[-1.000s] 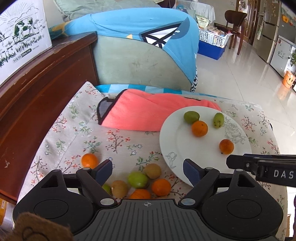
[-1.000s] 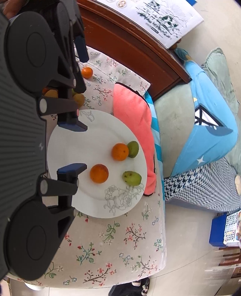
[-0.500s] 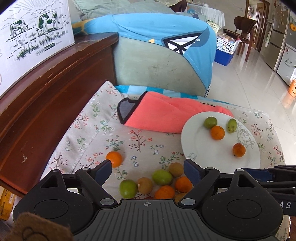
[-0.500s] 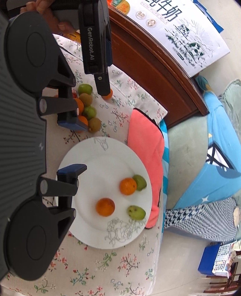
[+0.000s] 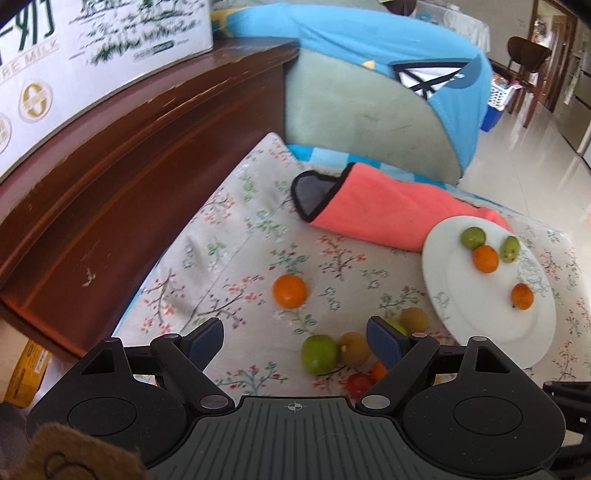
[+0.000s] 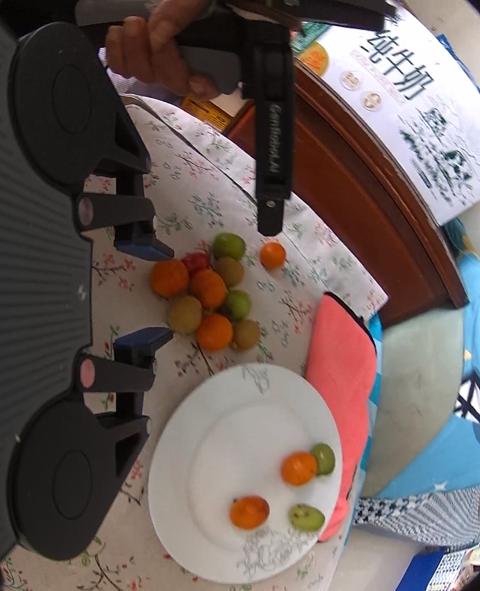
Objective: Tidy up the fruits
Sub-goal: 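Open both tools and move them back over the fruit pile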
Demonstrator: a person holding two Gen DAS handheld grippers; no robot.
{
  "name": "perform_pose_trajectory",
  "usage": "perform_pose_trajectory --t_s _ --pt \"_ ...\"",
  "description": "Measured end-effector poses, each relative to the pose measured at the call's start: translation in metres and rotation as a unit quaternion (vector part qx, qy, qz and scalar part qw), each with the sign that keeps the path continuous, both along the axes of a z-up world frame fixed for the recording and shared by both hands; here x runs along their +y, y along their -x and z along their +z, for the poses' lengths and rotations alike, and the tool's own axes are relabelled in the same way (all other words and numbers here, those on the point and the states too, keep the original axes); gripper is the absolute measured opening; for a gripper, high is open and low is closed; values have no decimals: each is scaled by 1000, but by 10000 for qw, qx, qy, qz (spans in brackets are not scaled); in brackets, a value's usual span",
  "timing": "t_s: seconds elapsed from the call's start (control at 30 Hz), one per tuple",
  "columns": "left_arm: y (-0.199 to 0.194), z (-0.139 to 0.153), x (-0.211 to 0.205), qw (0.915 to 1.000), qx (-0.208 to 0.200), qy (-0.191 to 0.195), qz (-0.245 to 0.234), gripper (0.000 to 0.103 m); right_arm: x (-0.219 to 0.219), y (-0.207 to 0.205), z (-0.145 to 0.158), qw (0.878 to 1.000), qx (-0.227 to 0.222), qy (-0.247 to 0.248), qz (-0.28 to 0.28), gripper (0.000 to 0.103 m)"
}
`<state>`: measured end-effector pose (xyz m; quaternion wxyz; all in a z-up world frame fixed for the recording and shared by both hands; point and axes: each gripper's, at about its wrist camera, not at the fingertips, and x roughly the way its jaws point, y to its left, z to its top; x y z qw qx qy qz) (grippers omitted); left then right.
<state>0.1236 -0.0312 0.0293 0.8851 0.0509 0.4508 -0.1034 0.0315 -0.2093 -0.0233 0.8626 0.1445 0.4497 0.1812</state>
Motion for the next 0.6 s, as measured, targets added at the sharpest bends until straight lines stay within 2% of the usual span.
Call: perform_pose_trajectory --t_s 0.17,0.33,0.6 --pt "-3 -12 7 9998 113 -177 22 86 15 0 -8 9999 56 102 64 41" --pt "-6 -23 12 9995 250 -186 -13 86 24 -4 -15 9996 112 253 45 41" --pt "5 -29 8 9961 -29 -399 -784 86 33 -7 -20 9988 116 463 84 41"
